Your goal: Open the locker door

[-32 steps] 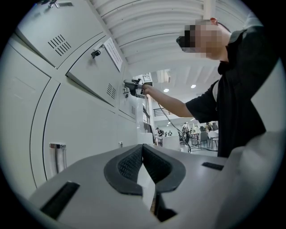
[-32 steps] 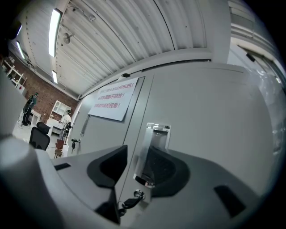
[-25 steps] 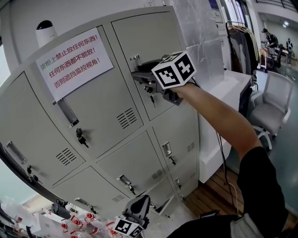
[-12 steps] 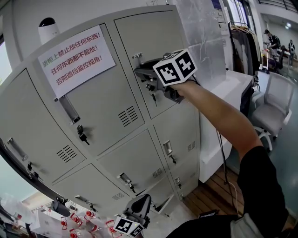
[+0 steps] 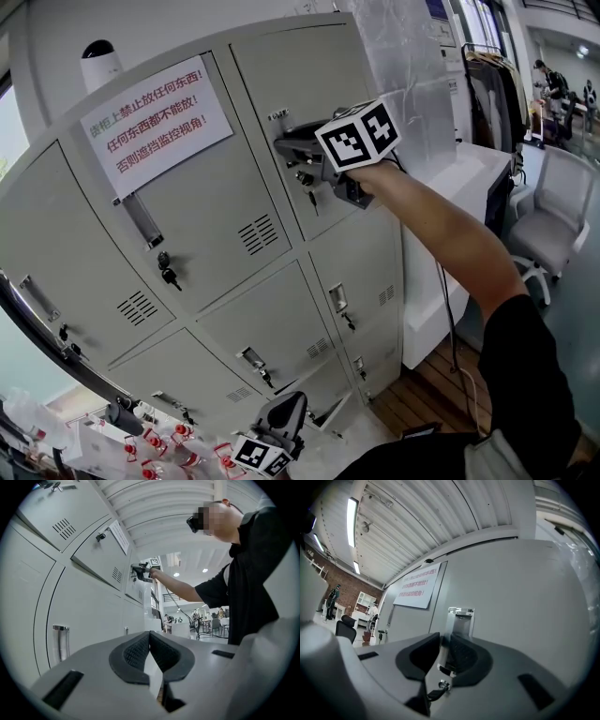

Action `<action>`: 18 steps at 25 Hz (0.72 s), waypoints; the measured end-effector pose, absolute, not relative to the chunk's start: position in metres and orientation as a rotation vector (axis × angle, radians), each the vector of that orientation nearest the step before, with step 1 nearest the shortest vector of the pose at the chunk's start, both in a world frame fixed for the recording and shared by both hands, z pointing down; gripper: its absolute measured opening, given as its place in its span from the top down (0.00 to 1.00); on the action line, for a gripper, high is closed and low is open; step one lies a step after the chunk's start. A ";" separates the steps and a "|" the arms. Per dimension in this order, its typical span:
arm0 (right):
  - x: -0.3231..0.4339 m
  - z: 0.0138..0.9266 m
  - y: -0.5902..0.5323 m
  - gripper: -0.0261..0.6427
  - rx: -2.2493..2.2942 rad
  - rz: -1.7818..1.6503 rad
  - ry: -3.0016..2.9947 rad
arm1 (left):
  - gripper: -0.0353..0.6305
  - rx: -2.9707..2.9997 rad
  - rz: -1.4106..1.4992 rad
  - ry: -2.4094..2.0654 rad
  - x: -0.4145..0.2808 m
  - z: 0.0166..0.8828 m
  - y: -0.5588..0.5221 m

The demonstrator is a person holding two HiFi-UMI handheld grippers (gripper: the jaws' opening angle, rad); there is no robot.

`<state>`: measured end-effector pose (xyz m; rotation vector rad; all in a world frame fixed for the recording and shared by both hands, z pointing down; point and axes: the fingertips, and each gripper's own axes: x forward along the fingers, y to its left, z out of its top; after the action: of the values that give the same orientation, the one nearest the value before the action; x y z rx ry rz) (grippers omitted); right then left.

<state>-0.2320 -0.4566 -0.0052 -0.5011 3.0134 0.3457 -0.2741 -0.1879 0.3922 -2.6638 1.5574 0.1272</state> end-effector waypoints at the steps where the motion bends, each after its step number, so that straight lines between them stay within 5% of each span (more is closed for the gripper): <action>1: -0.231 -0.005 -0.455 0.84 -0.497 0.348 3.013 | 0.92 -2.665 0.129 1.556 -0.273 0.392 -0.188; 18: -0.190 -0.004 -0.420 0.83 -0.296 0.282 3.016 | 0.92 -2.700 0.096 1.485 -0.240 0.391 -0.206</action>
<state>-0.1898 -0.4204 -0.0041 -0.2964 3.0161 0.2822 -0.2404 -0.2062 0.3909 -2.7001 1.4846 0.0957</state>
